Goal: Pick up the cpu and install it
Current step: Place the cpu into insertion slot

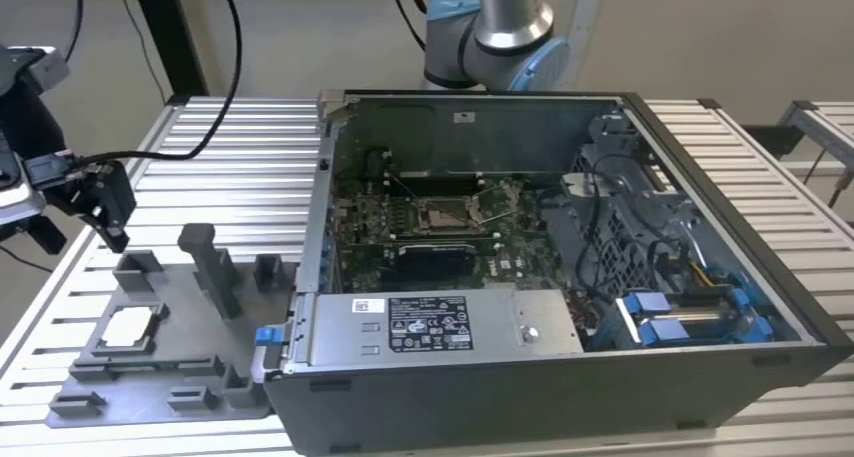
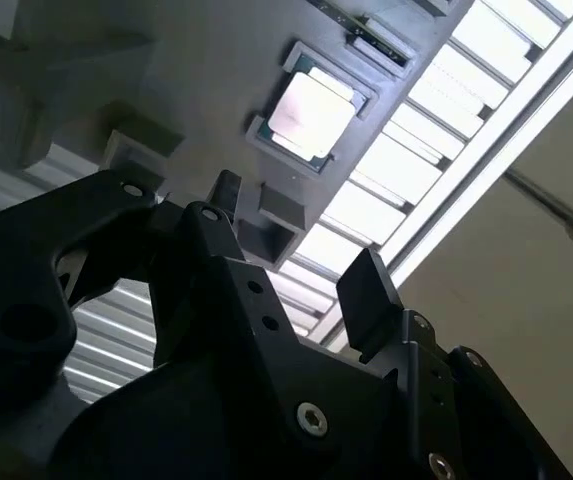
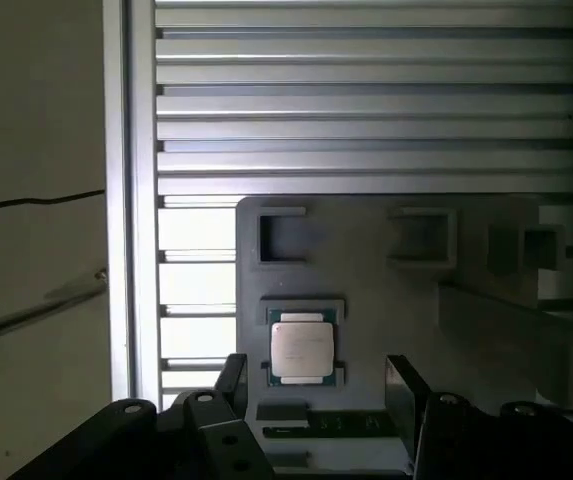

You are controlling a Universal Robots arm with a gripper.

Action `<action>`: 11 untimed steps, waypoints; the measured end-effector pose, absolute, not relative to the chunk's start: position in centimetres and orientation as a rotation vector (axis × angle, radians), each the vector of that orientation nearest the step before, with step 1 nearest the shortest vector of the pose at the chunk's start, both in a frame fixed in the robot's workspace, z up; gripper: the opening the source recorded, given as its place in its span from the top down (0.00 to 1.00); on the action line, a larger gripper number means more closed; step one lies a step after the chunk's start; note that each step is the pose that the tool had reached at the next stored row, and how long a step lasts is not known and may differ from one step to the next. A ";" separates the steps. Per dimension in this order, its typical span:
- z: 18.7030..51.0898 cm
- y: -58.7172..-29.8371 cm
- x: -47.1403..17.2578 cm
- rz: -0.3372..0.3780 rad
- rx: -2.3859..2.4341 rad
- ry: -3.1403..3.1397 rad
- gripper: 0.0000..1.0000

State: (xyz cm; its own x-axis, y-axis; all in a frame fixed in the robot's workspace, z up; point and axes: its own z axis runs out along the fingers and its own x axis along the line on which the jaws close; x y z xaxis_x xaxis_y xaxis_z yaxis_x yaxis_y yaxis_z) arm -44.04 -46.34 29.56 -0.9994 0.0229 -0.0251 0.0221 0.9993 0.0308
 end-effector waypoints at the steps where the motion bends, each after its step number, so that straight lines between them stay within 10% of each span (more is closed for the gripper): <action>1: 29.4 -46.3 -44.0 0.048 0.035 3.116 0.00; 11: 28.6 -46.3 -44.0 0.047 0.047 3.115 0.00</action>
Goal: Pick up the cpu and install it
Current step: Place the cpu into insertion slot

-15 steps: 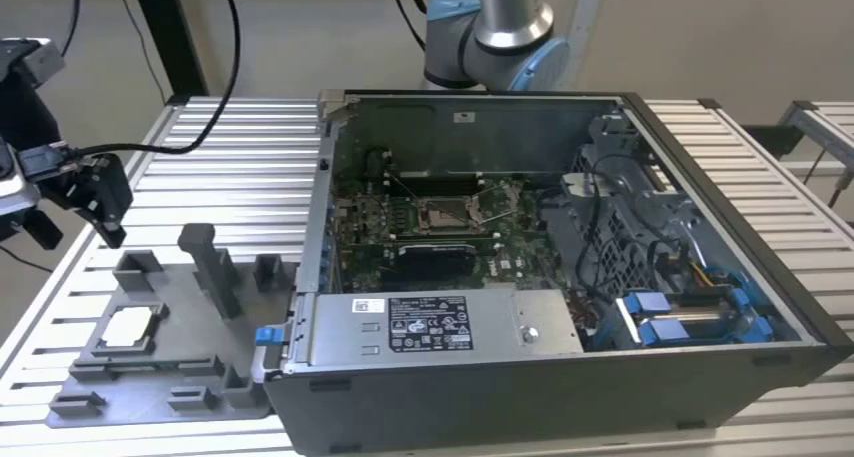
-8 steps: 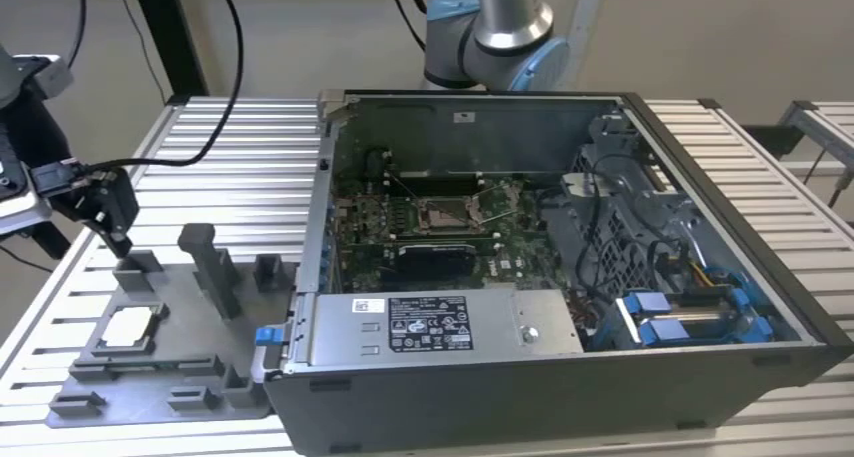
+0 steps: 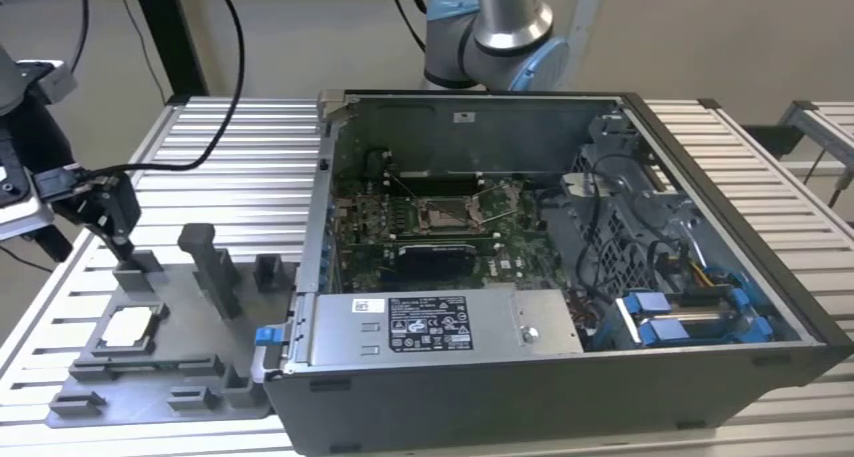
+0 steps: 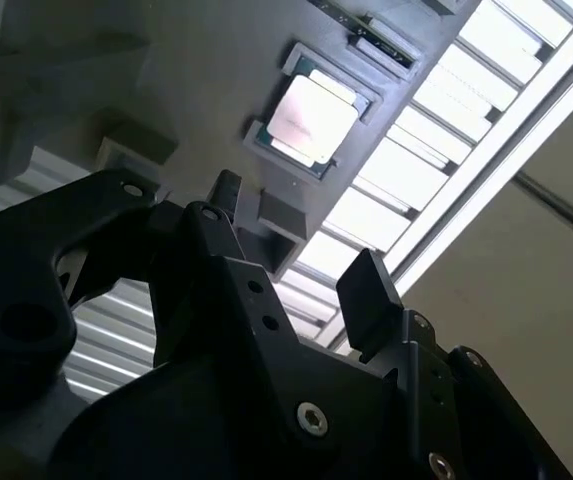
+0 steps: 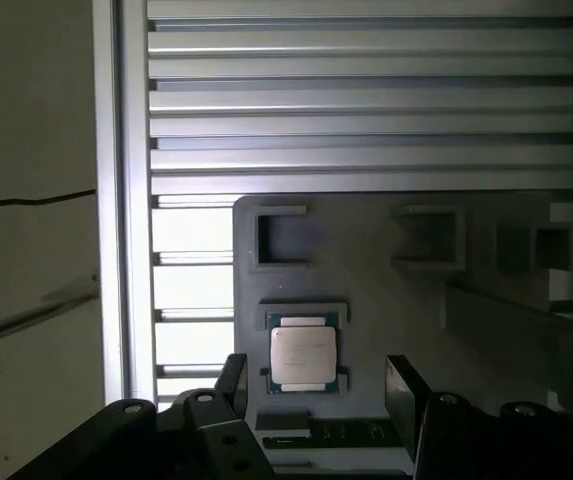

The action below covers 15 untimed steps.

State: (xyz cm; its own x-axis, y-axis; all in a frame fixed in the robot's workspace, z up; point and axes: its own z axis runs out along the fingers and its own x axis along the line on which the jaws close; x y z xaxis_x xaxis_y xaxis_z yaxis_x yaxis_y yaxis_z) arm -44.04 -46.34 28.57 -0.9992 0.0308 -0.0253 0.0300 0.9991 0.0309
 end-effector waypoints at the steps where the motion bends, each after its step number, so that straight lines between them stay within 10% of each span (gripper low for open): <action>1: 28.4 -46.3 -44.0 0.047 0.048 3.115 0.00; 15: 25.9 -47.4 -44.0 0.047 0.047 3.115 0.00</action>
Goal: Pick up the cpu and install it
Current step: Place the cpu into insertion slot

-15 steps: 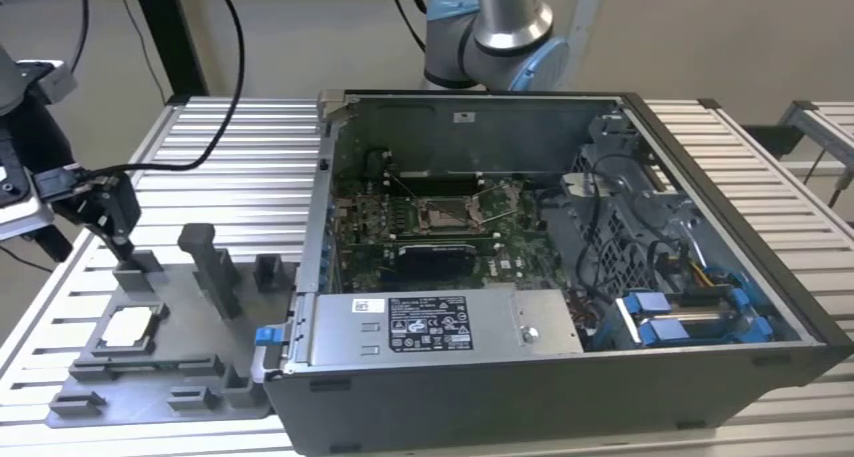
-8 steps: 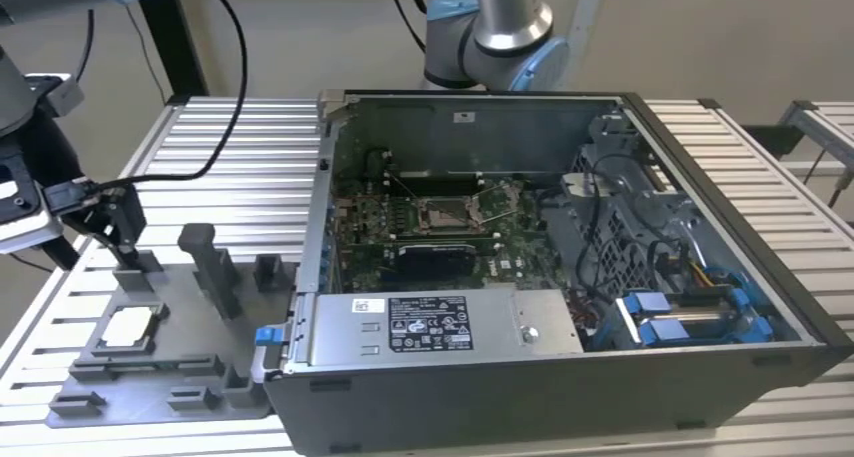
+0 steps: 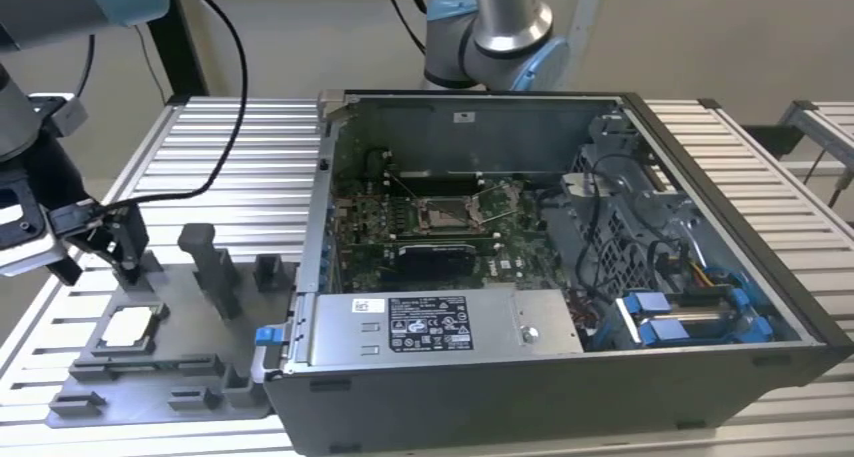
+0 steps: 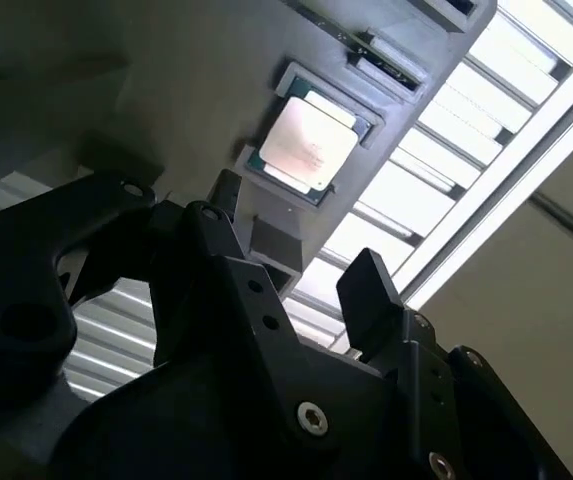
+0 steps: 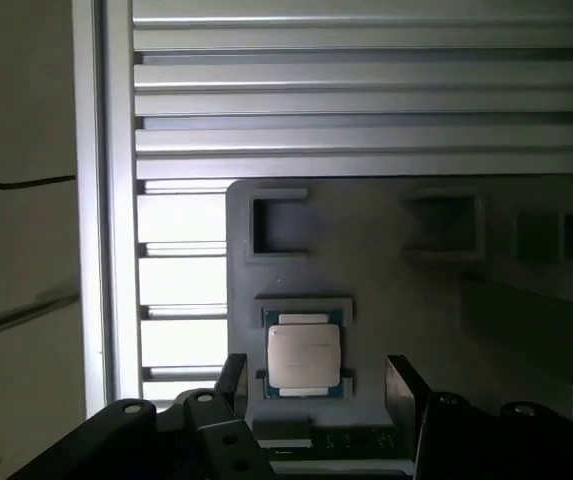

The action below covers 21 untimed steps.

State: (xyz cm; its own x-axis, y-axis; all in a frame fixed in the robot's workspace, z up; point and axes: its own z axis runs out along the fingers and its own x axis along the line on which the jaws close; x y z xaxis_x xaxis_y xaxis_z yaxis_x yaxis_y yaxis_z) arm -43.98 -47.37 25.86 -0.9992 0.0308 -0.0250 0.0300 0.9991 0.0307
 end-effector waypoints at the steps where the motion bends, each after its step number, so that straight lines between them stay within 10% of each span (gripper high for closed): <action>1: 25.7 -47.5 -44.0 0.047 0.047 3.115 0.00; 21: 21.9 -47.8 -43.8 0.047 0.047 3.115 0.00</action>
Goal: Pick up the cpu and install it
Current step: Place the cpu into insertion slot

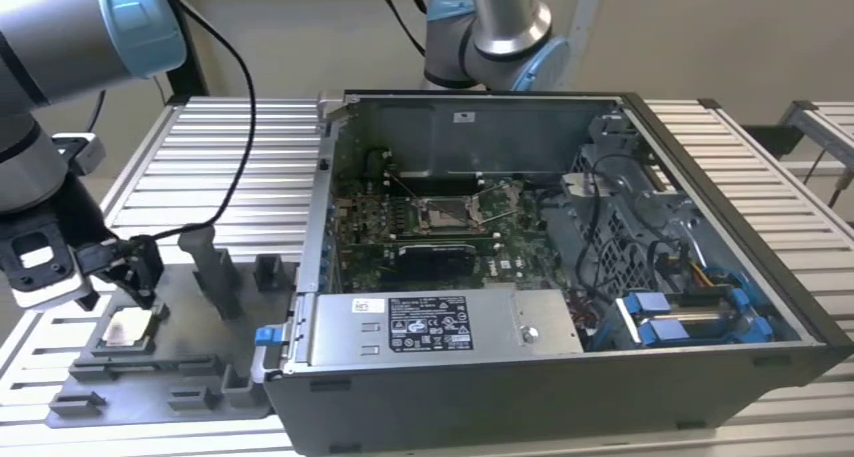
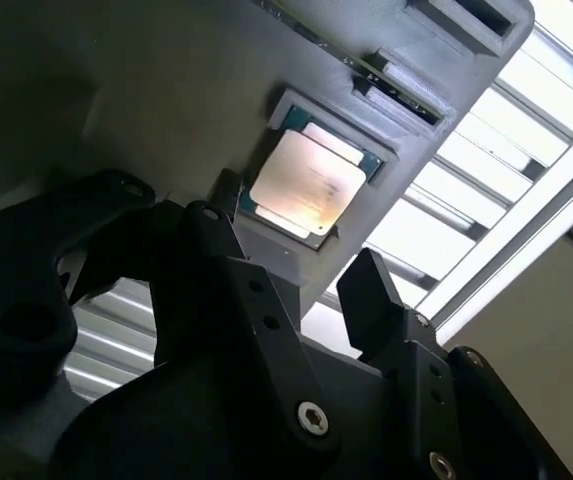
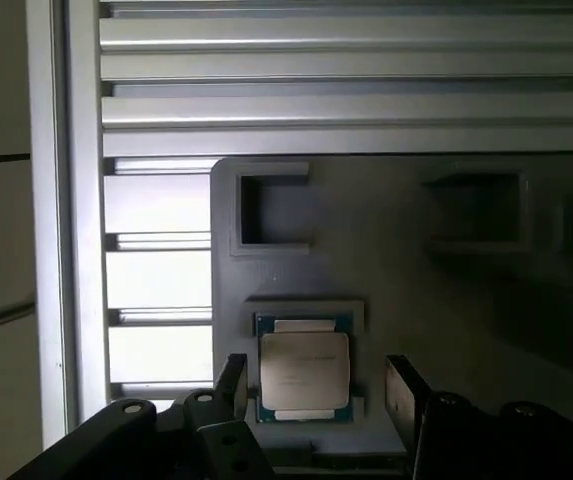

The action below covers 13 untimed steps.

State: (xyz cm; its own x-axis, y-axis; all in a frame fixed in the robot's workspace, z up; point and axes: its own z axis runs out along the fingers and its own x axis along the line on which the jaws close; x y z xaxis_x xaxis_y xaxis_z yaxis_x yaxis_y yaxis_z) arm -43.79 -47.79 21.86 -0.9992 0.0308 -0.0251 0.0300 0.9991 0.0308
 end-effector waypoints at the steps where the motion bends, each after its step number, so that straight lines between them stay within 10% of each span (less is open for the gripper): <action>1: 21.7 -47.8 -43.8 0.047 0.047 3.115 0.00; 13: 19.8 -47.8 -43.6 0.047 0.047 3.115 0.00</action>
